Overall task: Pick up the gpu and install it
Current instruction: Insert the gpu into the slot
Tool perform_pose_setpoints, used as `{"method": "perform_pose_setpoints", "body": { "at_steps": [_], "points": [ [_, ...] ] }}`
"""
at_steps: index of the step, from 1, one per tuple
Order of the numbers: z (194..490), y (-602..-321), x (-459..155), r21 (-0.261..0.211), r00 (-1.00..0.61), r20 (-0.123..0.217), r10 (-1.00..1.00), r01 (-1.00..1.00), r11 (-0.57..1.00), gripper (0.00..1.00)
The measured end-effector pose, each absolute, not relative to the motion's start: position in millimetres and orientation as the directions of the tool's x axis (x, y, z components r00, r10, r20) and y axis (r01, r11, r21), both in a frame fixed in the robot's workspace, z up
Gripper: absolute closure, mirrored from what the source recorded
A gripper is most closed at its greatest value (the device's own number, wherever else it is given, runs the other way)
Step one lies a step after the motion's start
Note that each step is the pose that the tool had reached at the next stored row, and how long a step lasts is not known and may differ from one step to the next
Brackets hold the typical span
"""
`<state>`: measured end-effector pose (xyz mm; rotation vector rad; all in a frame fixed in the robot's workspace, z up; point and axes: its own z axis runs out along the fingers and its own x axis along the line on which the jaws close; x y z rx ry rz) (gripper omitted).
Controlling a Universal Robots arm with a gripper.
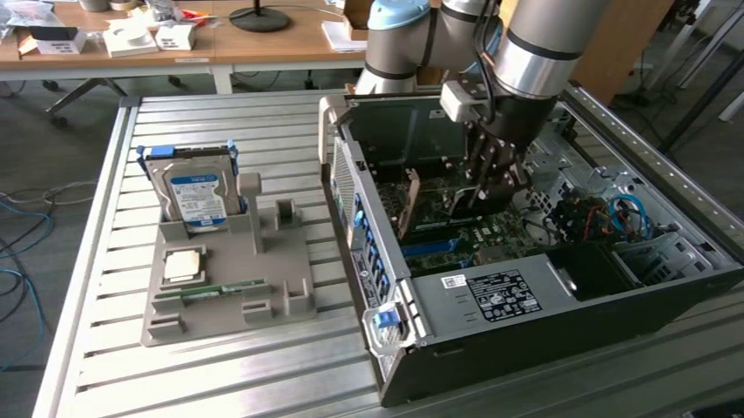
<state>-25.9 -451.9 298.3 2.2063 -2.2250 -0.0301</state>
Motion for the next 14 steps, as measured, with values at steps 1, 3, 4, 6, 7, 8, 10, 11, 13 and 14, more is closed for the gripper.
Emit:
{"method": "perform_pose_setpoints", "body": {
  "at_steps": [1, 3, 4, 6, 7, 8, 10, 11, 13, 14],
  "points": [
    [298.1, -452.3, -26.0, 0.018, -0.008, -0.015, -1.000, -1.000, 0.008, 0.74],
    [297.6, -452.7, -26.2, 0.016, -0.008, -0.026, -1.000, -1.000, 0.007, 0.74],
    [297.5, -452.6, -26.1, 0.016, -0.008, -0.027, -1.000, -1.000, 0.007, 0.74],
    [297.5, -452.6, -26.1, 0.016, -0.008, -0.027, -1.000, -1.000, 0.007, 0.74],
    [297.3, -452.7, -26.1, 0.016, -0.008, -0.027, -1.000, -1.000, 0.007, 0.74],
    [296.6, -452.7, -26.1, 0.016, -0.008, -0.028, -1.000, -1.000, 0.007, 0.74],
    [295.0, -453.1, -26.2, 0.016, -0.008, -0.027, -1.000, -1.000, 0.007, 0.74],
    [294.2, -453.4, -26.1, 0.016, -0.008, -0.027, -1.000, -1.000, 0.007, 0.74],
    [292.1, -454.4, -26.2, 0.016, -0.008, -0.027, -1.000, -1.000, 0.007, 0.74],
    [291.0, -454.9, -26.3, 0.016, -0.008, -0.027, -1.000, -1.000, 0.007, 0.74]
  ]
}}
